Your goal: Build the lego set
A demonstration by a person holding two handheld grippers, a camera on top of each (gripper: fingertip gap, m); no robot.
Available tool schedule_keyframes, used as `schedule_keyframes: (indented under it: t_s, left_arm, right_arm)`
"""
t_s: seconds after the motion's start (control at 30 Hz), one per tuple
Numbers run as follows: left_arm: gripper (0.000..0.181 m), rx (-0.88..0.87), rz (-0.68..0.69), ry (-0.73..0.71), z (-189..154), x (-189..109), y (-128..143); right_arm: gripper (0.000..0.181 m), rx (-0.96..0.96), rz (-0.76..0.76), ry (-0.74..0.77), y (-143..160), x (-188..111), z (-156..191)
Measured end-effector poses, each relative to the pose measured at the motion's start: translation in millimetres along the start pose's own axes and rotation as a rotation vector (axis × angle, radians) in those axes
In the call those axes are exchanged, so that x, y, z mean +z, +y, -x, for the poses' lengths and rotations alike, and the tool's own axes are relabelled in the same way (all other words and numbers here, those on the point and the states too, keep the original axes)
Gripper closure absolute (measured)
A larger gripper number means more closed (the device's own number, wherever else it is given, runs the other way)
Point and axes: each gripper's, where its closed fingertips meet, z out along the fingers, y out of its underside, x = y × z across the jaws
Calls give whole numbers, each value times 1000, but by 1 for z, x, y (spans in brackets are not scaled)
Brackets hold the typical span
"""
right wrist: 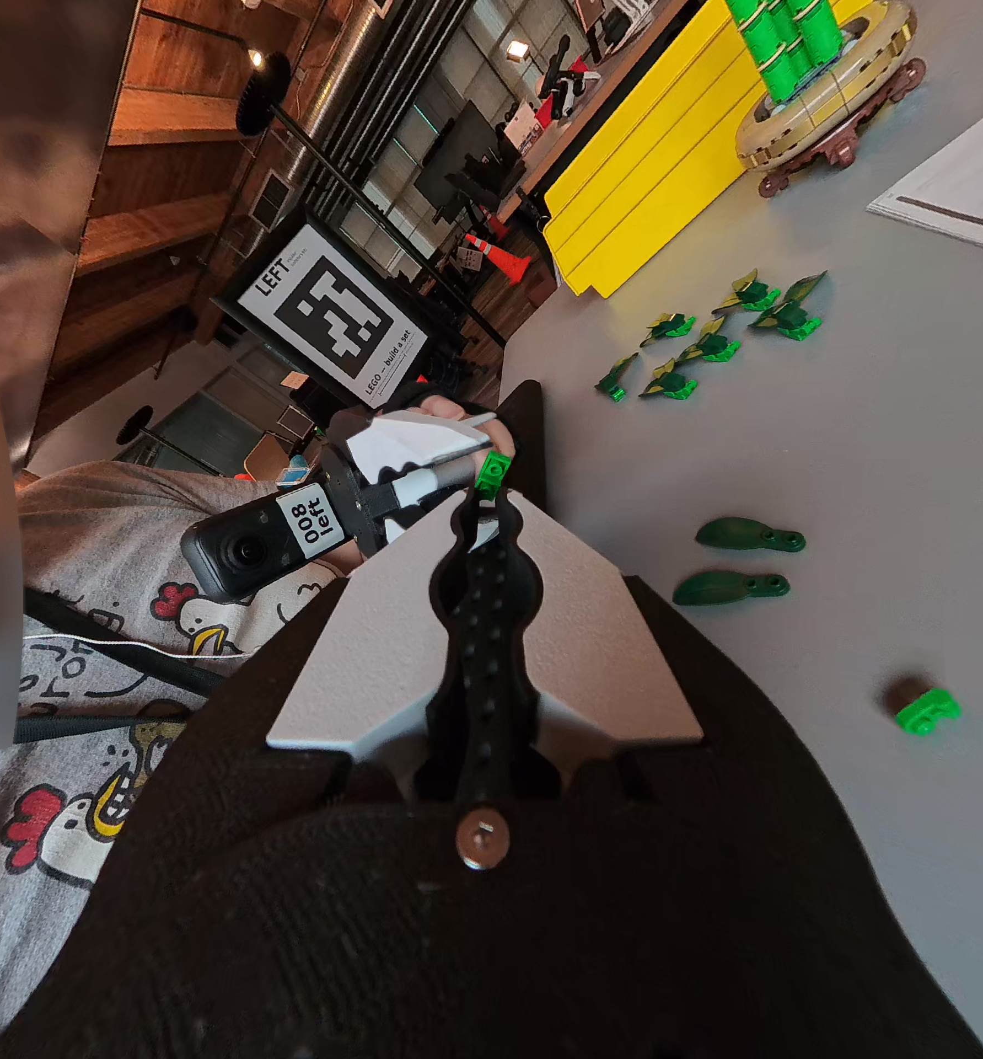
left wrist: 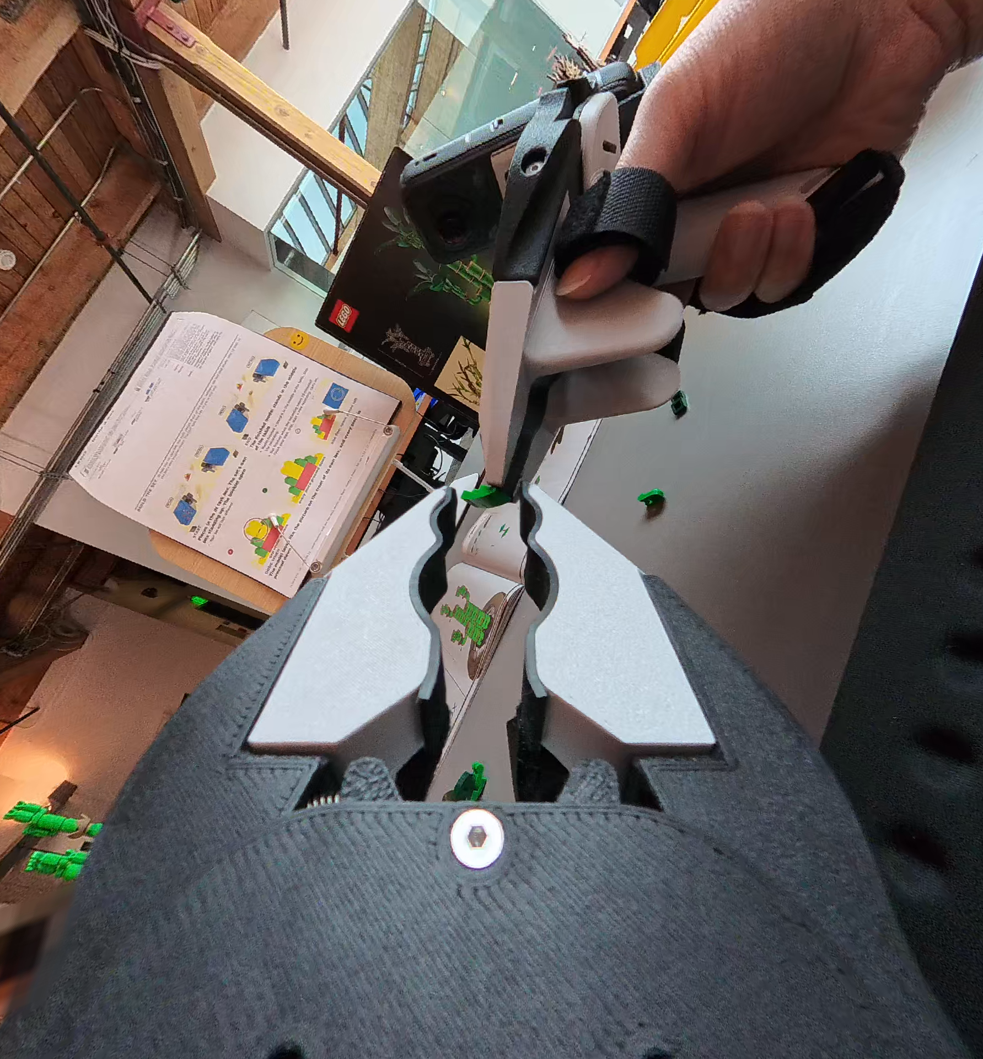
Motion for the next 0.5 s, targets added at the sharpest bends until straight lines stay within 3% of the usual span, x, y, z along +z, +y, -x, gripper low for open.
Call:
schedule_keyframes:
  t_s: [0.3,0.5]
  left_arm:
    - [161,-1,-2,12,-3,0,1]
    - [156,-210,-24,65,4,-1,5]
  right_arm:
    - [177,-8,10,29,1,-2,-4]
    - [177,-58,7,107,0,-7,-13]
